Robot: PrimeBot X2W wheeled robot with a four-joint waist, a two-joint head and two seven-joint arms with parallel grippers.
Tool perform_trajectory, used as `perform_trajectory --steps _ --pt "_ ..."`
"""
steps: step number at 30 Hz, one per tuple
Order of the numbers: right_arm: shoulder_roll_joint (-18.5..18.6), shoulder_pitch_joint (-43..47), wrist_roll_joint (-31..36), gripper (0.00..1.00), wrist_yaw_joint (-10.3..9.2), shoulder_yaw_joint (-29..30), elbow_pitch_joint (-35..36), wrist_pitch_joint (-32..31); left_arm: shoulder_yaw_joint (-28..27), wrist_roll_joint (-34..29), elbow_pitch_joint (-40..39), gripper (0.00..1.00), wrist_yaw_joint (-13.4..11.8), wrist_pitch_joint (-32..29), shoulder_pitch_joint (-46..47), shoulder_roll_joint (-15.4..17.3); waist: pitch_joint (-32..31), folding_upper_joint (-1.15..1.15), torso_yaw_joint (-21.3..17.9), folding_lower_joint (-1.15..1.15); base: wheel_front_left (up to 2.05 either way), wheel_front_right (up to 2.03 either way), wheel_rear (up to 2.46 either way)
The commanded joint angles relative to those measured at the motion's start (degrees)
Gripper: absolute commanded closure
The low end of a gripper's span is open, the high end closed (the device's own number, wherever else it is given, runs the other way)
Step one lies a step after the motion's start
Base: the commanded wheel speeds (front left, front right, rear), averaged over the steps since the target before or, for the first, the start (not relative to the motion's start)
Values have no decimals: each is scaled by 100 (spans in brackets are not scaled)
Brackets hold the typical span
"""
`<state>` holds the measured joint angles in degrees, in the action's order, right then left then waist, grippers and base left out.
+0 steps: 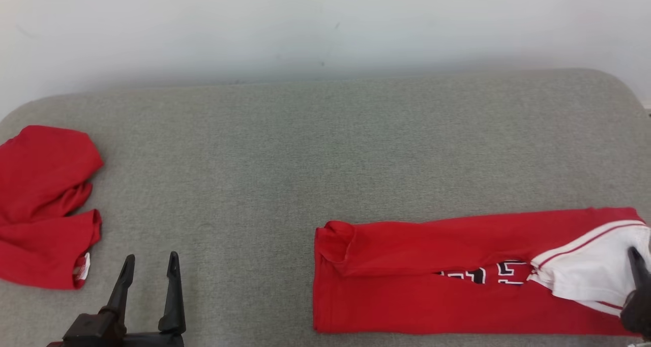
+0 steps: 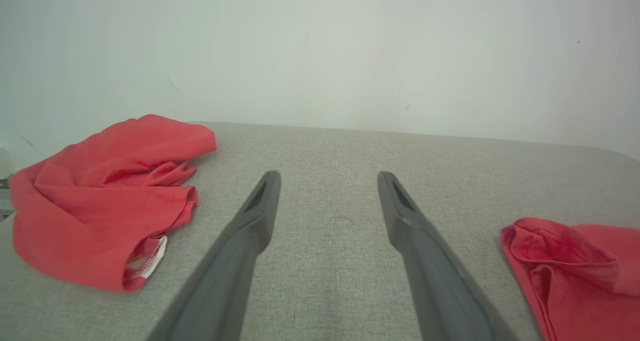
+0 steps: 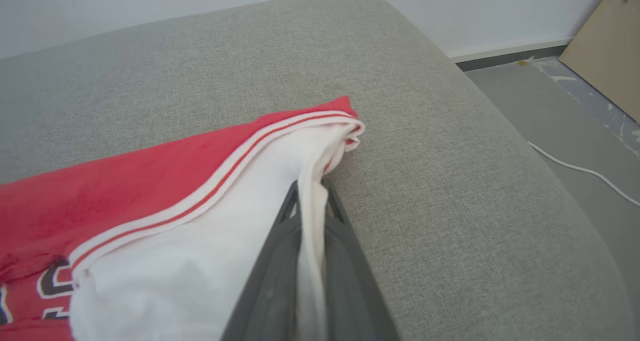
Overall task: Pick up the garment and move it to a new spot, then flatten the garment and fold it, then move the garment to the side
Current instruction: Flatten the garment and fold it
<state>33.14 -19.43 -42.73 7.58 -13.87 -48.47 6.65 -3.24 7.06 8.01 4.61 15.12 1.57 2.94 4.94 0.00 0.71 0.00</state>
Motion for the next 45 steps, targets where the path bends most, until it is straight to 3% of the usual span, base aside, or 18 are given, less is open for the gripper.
perform_trajectory --steps 1,9,16,22,29,39,41,42,45 --pt "-38 -31 66 100 -18 -34 213 68 -42 36 11 0 21 2 -86 -3 -31 0 -103 0 0 0 0" --pt "-318 206 309 100 -17 -191 1436 74 -64 88 51 0 26 3 -15 -3 -34 0 -213 0 0 0 0" --pt "-862 550 671 100 -16 -309 3138 -404 -38 106 15 0 8 3 14 0 37 0 -215 0 0 0 0" --pt "-1400 783 994 100 -16 -477 4082 -890 70 147 -13 0 -33 3 64 -1 96 0 -70 0 0 0 0" --pt "-1958 958 1170 100 -16 -829 4451 -1150 185 173 -11 0 -103 3 114 -2 151 0 146 0 0 0 0" --pt "-2521 909 1361 100 -16 -1347 4000 -991 284 226 70 0 -128 3 177 -2 163 0 341 0 0 0 0" --pt "-2539 837 1486 51 -16 -1390 3850 -916 301 227 76 0 -140 3 173 -2 164 0 359 0 0 0 0" --pt "-2557 813 1512 0 -16 -1412 3787 -880 283 225 91 0 -130 3 175 -2 167 0 361 0 0 0 0" --pt "-2575 743 1553 0 -16 -1357 3694 -731 239 214 110 0 -104 3 179 -1 167 0 338 0 0 0 0"
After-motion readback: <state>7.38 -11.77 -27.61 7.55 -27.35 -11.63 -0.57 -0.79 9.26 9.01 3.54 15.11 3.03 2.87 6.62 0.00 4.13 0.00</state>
